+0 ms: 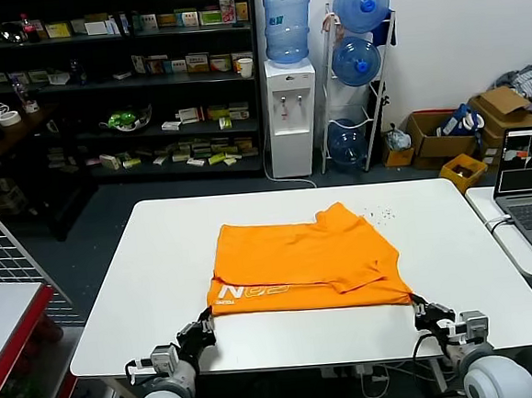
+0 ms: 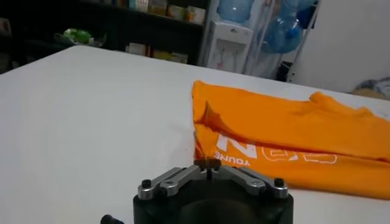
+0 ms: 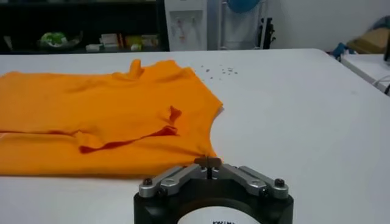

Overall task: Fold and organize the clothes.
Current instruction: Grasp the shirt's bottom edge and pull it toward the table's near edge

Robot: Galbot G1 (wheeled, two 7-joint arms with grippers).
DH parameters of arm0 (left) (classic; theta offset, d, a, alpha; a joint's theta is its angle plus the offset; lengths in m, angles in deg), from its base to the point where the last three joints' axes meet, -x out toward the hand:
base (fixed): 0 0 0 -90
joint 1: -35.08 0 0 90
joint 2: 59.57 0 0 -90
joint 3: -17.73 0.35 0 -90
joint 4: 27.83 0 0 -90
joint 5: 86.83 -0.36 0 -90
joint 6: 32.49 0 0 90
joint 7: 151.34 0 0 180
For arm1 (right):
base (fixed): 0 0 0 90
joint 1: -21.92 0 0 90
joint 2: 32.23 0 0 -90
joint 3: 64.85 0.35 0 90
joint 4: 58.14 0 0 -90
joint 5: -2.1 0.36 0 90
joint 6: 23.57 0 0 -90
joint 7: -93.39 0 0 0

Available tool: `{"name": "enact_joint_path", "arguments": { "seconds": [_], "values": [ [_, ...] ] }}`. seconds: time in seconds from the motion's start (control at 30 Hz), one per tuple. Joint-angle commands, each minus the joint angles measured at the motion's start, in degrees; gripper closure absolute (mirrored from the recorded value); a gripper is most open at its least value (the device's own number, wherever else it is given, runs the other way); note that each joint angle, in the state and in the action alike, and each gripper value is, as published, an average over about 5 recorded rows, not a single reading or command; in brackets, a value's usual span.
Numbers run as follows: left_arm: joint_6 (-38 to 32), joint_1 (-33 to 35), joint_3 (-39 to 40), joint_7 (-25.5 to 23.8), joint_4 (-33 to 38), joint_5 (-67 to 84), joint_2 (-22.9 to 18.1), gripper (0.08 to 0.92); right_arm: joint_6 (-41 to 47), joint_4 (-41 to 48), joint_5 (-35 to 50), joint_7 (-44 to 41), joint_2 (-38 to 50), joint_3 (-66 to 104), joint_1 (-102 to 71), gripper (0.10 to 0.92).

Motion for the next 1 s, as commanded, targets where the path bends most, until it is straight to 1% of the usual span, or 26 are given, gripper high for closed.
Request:
{"name": "enact_joint_path", "arguments": {
  "seconds": [0.03, 0.23, 0.4, 0.47, 0.57, 0.63, 0.67, 0.77, 0.87, 0.97, 1.0],
  "values": [
    [0.36, 3.60, -0.67, 2.10, 7.65, 2.40, 2.56, 0.910, 0.67, -5.80, 2.30, 1.21, 0.60, 2.45, -6.36, 0.901],
    [1.60, 13.26, -2.35, 5.71, 15.68, 6.27, 6.31, 0.910, 1.20, -14.03, 1.81, 1.46, 0.02, 6.57, -19.46, 0.901],
    [1.74, 20.80, -2.07, 7.52, 20.13, 5.69, 7.93, 0.910, 1.60, -15.98, 0.68, 2.02, -1.30, 8.76, -25.08, 0.901],
    [1.88, 22.24, -1.95, 7.76, 20.73, 5.10, 7.91, 0.910, 2.03, -15.92, -0.09, 2.35, -1.62, 9.04, -25.36, 0.885],
    [2.35, 22.51, -2.24, 7.87, 21.35, 4.63, 7.73, 0.892, 2.09, -16.17, -1.91, 2.26, -1.54, 9.07, -24.24, 0.818],
    [2.69, 20.91, -3.15, 7.81, 22.03, 4.83, 8.07, 0.857, 1.78, -16.80, -3.08, 1.86, -0.68, 9.12, -22.11, 0.757],
    [2.84, 19.52, -3.80, 7.75, 22.40, 5.21, 8.41, 0.827, 1.76, -17.16, -3.27, 1.80, 0.08, 9.19, -20.39, 0.731],
    [3.13, 12.21, -6.10, 7.30, 22.61, 7.78, 10.09, 0.741, 2.51, -17.35, -0.58, 2.52, 3.63, 8.93, -11.89, 0.645],
    [3.49, 1.14, -6.51, 6.84, 19.68, 10.84, 11.13, 0.654, 3.80, -14.55, 4.49, 4.36, 6.36, 6.34, 0.73, 0.558],
    [3.59, -11.21, -3.92, 5.37, 12.60, 12.57, 10.54, 0.567, 4.80, -6.83, 6.89, 5.82, 6.22, -0.34, 16.38, 0.471],
    [3.62, -15.40, -2.48, 4.50, 8.90, 13.06, 9.99, 0.541, 4.97, -3.07, 6.81, 6.14, 5.26, -3.29, 21.85, 0.445]
  ]
}}
